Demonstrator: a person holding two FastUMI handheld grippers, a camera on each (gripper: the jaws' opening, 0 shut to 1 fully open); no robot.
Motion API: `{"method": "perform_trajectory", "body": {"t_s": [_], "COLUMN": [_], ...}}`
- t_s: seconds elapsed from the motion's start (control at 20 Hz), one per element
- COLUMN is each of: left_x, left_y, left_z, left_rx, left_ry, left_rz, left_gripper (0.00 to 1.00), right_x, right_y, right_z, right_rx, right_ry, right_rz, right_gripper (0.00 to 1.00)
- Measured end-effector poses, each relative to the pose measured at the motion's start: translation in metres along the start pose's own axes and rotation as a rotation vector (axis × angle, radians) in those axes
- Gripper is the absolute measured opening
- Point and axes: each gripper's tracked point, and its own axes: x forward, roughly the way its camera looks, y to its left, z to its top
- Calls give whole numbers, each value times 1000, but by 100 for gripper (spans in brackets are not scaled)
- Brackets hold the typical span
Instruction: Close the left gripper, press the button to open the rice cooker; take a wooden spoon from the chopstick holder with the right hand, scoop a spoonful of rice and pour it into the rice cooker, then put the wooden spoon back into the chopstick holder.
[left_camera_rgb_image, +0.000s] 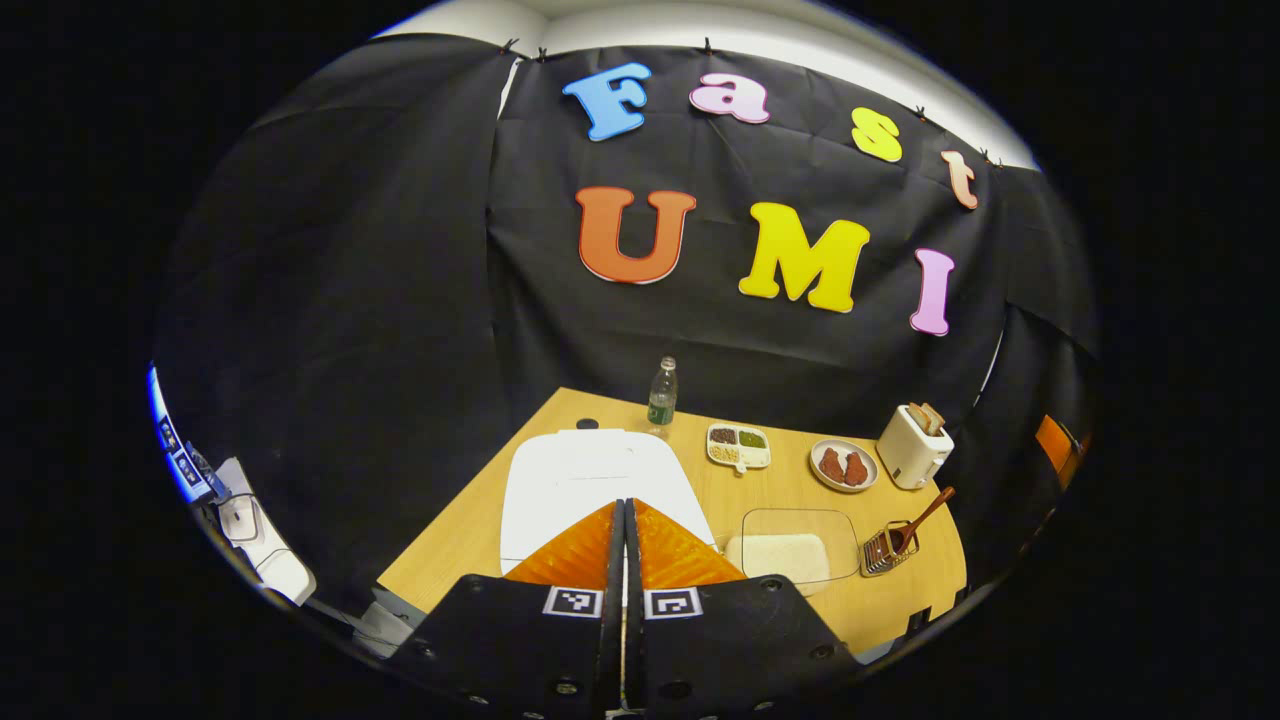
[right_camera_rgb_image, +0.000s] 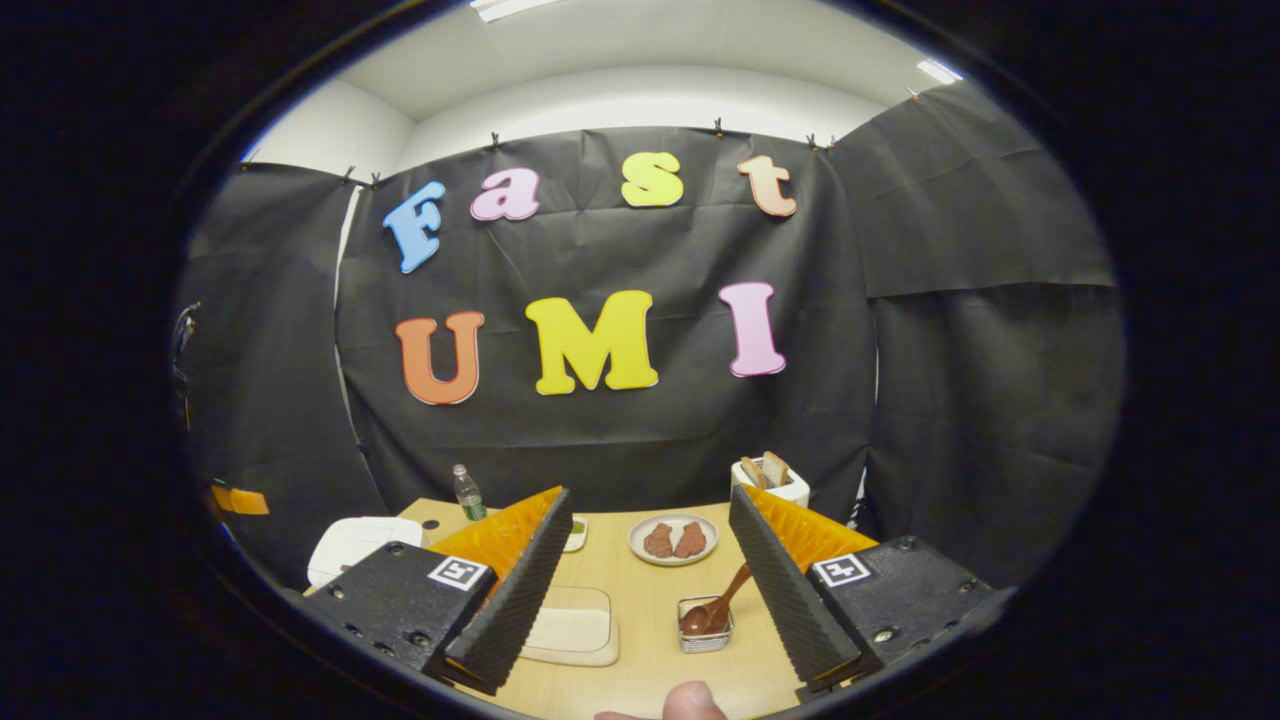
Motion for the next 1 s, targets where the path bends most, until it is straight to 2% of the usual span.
{"method": "perform_trajectory", "body": {"t_s": [0.1,0.15,0.35,0.5,0.65,0.75,0.8,1.0], "left_x": [13,4,53,79,102,114,119,129], "left_y": [5,13,19,19,28,33,34,38], "left_z": [-6,-14,-37,-57,-71,-77,-81,-90], "left_rx": [-13,-15,-57,-142,-171,-189,-198,-201], "left_ry": [37,48,167,268,304,321,330,346], "left_rz": [-10,-12,-35,-51,-47,-37,-31,-20], "left_gripper": [1,1,0,0,0,0,0,0], "right_x": [5,8,23,32,39,41,42,47], "right_y": [-6,-9,-20,-26,-28,-29,-28,-33], "right_z": [-5,-8,-26,-42,-70,-84,-87,-86], "right_rx": [4,5,-14,-14,-4,5,7,4], "right_ry": [12,17,49,85,163,207,219,223], "right_rz": [-10,-17,-33,-42,-51,-53,-53,-63], "right_gripper": [100,100,100,100,100,96,100,100]}}
